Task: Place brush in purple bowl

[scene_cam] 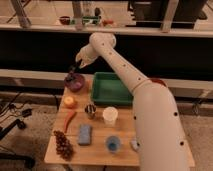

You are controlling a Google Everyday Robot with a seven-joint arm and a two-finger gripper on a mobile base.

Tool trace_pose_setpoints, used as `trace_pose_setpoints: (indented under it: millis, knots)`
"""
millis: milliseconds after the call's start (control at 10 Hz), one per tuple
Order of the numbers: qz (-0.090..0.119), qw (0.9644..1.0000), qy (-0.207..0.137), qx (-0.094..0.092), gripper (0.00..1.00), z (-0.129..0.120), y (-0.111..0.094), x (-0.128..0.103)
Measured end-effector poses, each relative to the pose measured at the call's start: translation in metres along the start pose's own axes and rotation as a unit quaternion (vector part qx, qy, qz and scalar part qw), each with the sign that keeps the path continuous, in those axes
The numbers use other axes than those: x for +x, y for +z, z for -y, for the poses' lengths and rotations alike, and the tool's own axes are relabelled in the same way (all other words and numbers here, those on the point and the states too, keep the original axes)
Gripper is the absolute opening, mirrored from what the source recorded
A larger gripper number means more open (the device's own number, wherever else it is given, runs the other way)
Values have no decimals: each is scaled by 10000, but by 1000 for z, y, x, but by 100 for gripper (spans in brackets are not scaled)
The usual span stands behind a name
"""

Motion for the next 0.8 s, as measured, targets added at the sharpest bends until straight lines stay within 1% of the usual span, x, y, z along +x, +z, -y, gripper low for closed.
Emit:
trace_pose_setpoints:
  millis: [100,400,500,800]
  knots:
    - [-20,10000,-19,-36,14,0,6,5]
    - [-59,9998,-130,-107,14,6,16,8]
    - [-72,9997,-209,-138,14,11,22,7]
    - [-228,9989,-319,-256,14,7,24,20]
